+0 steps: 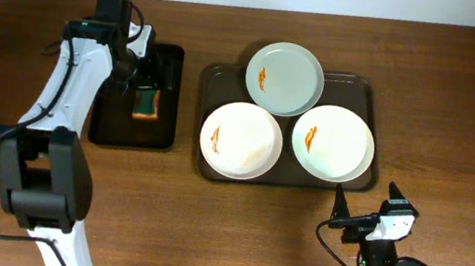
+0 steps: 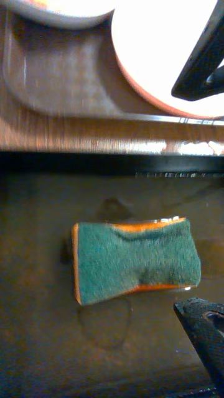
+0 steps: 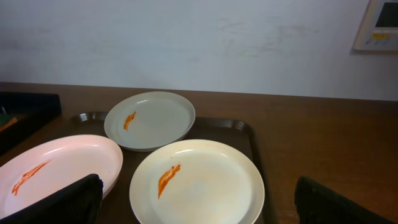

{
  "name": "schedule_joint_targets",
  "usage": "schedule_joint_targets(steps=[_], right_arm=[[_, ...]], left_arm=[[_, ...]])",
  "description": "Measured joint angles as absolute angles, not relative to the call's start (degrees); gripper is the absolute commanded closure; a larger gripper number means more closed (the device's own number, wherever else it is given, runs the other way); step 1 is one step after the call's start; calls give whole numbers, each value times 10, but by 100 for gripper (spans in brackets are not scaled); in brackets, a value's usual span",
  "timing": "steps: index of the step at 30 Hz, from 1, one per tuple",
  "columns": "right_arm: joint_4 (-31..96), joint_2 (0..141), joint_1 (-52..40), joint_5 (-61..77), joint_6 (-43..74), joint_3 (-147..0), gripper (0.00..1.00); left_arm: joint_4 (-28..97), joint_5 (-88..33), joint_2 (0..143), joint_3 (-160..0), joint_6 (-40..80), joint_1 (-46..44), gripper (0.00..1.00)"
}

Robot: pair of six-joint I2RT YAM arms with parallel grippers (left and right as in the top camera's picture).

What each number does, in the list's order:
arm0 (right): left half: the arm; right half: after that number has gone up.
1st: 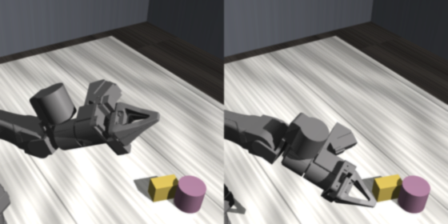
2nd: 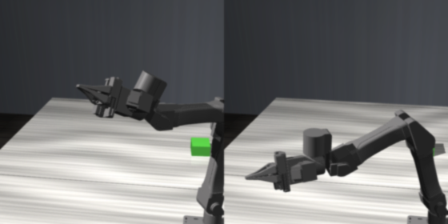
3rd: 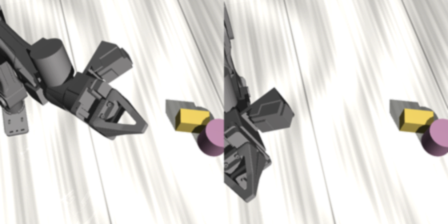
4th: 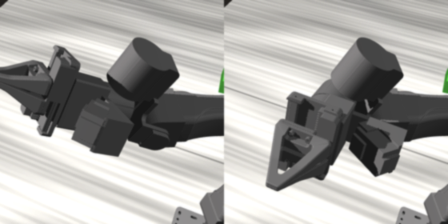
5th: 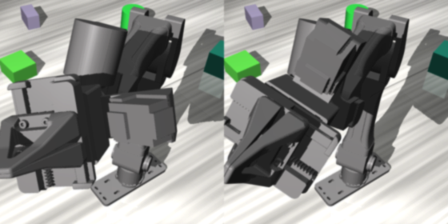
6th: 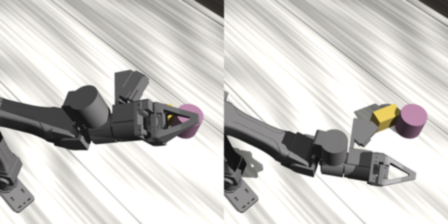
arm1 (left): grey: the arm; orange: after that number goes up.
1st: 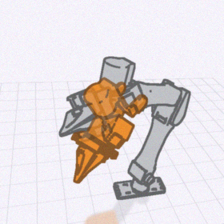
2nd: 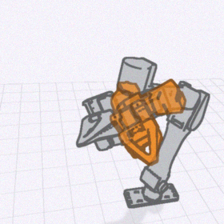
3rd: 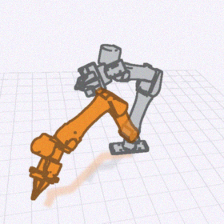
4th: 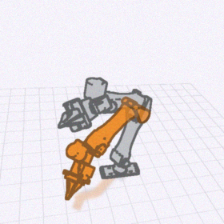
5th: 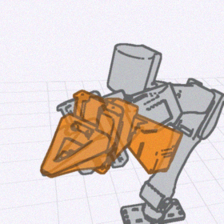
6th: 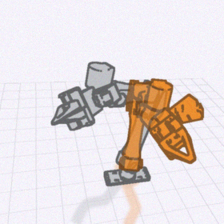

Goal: Clean dirty plates on tray and stack at the side
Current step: 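Move the left gripper over the green-orange sponge in the black tray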

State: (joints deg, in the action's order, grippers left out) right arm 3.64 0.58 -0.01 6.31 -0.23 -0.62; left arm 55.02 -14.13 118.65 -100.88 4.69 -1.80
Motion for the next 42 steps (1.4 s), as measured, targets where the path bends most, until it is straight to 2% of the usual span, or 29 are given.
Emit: schedule_joint_targets(steps=[3,8,9,10,14,18,20,23,24,26,27,28,29,30,33,35,36,37,38,39,41,42], right_arm=[[36,6,0,63,-2,-6,2],[36,6,0,63,-2,-6,2],[36,6,0,63,-2,-6,2],[36,6,0,63,-2,-6,2],[36,6,0,63,-2,-6,2],[36,6,0,63,-2,-6,2],[36,6,0,63,-2,-6,2],[36,6,0,63,-3,-6,2],[36,6,0,63,-2,-6,2],[36,6,0,63,-2,-6,2],[36,6,0,63,-2,-6,2],[36,6,0,63,-2,-6,2],[36,6,0,63,-2,-6,2],[36,6,0,63,-2,-6,2],[36,6,0,63,-2,-6,2],[36,6,0,63,-2,-6,2],[36,6,0,63,-2,-6,2],[36,6,0,63,-2,-6,2],[36,6,0,63,-2,-6,2],[36,6,0,63,-2,-6,2],[36,6,0,63,-2,-6,2],[36,6,0,63,-2,-6,2]], left_arm=[[567,-79,1224,-1009,82,-19,0],[572,-25,1257,-1009,92,-25,8],[572,-25,1257,-1009,92,-25,13],[572,-21,1258,-1009,93,-28,25],[572,10,1264,-1008,97,-50,23],[577,28,1294,-1008,98,-53,33],[580,25,1300,-1008,100,-53,50],[583,26,1301,-1008,101,-53,96],[583,26,1301,-1008,101,-53,100],[583,26,1301,-1008,101,-53,99],[583,26,1301,-1008,101,-53,85],[582,26,1301,-1008,101,-53,65],[582,27,1301,-1008,102,-53,53],[583,32,1301,-1008,100,-53,68],[579,34,1301,-1008,100,-51,100],[577,34,1301,-1008,101,-53,100],[577,34,1301,-1008,101,-53,97],[577,34,1301,-1008,101,-53,76],[576,34,1301,-1008,101,-53,9],[576,35,1301,-1008,101,-53,0],[571,35,1301,-1008,99,-53,3],[562,35,1301,-1008,99,-52,21]])
